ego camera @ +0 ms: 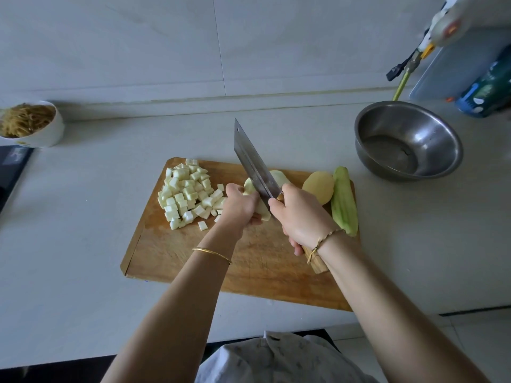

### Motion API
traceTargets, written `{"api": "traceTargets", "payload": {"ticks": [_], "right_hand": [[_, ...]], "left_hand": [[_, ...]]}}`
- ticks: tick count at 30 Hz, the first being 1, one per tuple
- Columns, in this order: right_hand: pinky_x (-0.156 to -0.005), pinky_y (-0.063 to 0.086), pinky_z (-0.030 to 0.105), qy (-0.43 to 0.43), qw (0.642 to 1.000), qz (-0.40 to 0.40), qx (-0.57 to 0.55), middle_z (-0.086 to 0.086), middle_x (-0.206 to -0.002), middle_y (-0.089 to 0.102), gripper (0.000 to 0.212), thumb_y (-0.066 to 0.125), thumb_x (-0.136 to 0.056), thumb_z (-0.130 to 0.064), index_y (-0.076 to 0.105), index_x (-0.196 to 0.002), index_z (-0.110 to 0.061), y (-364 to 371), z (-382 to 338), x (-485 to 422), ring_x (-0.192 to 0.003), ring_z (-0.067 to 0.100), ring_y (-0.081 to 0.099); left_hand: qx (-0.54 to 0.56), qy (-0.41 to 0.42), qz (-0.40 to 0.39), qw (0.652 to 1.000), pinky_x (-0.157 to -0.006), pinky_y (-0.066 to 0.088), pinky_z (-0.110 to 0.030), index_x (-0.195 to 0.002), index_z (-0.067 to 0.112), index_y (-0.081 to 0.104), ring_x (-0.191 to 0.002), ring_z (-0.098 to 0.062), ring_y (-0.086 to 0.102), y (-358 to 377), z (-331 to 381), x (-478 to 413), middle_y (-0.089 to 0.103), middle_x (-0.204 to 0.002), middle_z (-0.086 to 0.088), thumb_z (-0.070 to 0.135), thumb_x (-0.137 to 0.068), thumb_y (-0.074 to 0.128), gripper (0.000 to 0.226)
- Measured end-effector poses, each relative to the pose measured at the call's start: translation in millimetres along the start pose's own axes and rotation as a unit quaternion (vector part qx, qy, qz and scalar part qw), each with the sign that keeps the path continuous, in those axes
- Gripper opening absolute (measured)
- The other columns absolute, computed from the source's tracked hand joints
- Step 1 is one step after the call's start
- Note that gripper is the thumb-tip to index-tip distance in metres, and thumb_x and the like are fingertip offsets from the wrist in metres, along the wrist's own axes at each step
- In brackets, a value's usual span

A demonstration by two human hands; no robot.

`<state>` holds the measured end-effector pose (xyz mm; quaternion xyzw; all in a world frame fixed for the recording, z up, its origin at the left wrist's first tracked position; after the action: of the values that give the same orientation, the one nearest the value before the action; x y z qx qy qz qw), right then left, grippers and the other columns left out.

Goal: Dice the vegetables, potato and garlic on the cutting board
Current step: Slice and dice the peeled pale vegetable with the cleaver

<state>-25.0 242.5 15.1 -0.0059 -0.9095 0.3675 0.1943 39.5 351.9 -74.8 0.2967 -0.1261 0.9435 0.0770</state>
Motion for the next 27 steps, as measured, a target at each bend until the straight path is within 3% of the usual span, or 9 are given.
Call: {"api": "traceTargets", "payload": {"ticks": [5, 11, 13, 19, 27], "right_hand": [[-0.030, 0.043, 0.027, 0.021, 0.999, -0.031, -0.002, 0.008, -0.061, 0.048, 0.022, 0.037, -0.100, -0.027, 0.039, -0.084, -0.012, -1.3, 8.0, 7.9, -0.026, 0.015, 0.044], [-0.030, 0.036, 0.021, 0.012, 0.999, -0.039, 0.004, 0.008, -0.059, 0.047, 0.027, 0.036, -0.100, -0.025, 0.031, -0.074, -0.017, 3.6, 0.6, 1.6, -0.023, 0.012, 0.041], [-0.030, 0.034, 0.020, 0.015, 0.999, -0.035, 0.022, 0.008, -0.060, 0.047, 0.027, 0.036, -0.100, -0.025, 0.032, -0.075, -0.017, 2.7, 2.9, 6.1, -0.022, 0.011, 0.041], [-0.030, 0.034, 0.019, 0.014, 0.999, -0.039, 0.023, 0.009, -0.064, 0.051, 0.018, 0.035, -0.101, -0.025, 0.039, -0.092, -0.011, 3.6, -2.5, -2.0, -0.024, 0.009, 0.043], [-0.030, 0.042, 0.024, 0.024, 0.999, -0.041, 0.004, 0.008, -0.061, 0.050, 0.018, 0.036, -0.101, -0.026, 0.040, -0.093, -0.011, 8.2, 8.9, 1.8, -0.028, 0.013, 0.045]], "left_hand": [[-0.018, -0.004, 0.011, 1.000, -0.053, 0.053, -0.031, -0.120, 0.014, 0.033, -0.062, -0.022, 0.060, -0.7, -0.3, -2.4, 0.060, -0.105, -0.018, 0.028, -0.096, 0.048, 0.031], [0.002, -0.013, 0.007, 1.000, -0.055, 0.052, -0.031, -0.122, 0.013, 0.032, -0.057, -0.020, 0.056, -2.8, -1.6, -2.8, 0.060, -0.094, -0.014, 0.025, -0.097, 0.046, 0.031], [-0.002, -0.003, 0.010, 1.000, -0.053, 0.052, -0.031, -0.122, 0.012, 0.033, -0.061, -0.021, 0.058, -2.0, -1.9, -2.1, 0.060, -0.100, -0.015, 0.025, -0.097, 0.047, 0.031], [-0.012, -0.003, 0.018, 1.000, -0.057, 0.053, -0.033, -0.121, 0.012, 0.033, -0.059, -0.021, 0.057, -3.1, -2.1, -5.9, 0.060, -0.104, -0.017, 0.028, -0.099, 0.043, 0.029], [-0.018, -0.001, 0.024, 1.000, -0.055, 0.051, -0.032, -0.117, 0.014, 0.035, -0.066, -0.023, 0.059, -2.9, -2.1, -7.4, 0.057, -0.109, -0.018, 0.029, -0.099, 0.043, 0.024]]}}
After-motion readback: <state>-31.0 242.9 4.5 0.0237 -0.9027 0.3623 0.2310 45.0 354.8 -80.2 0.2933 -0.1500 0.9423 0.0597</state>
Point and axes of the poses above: each hand's wrist, its own x-axis away from the middle knuckle, its own y-axis out of the palm, z = x × y, the point moved 8 cm from there along -x, towards the middle knuckle
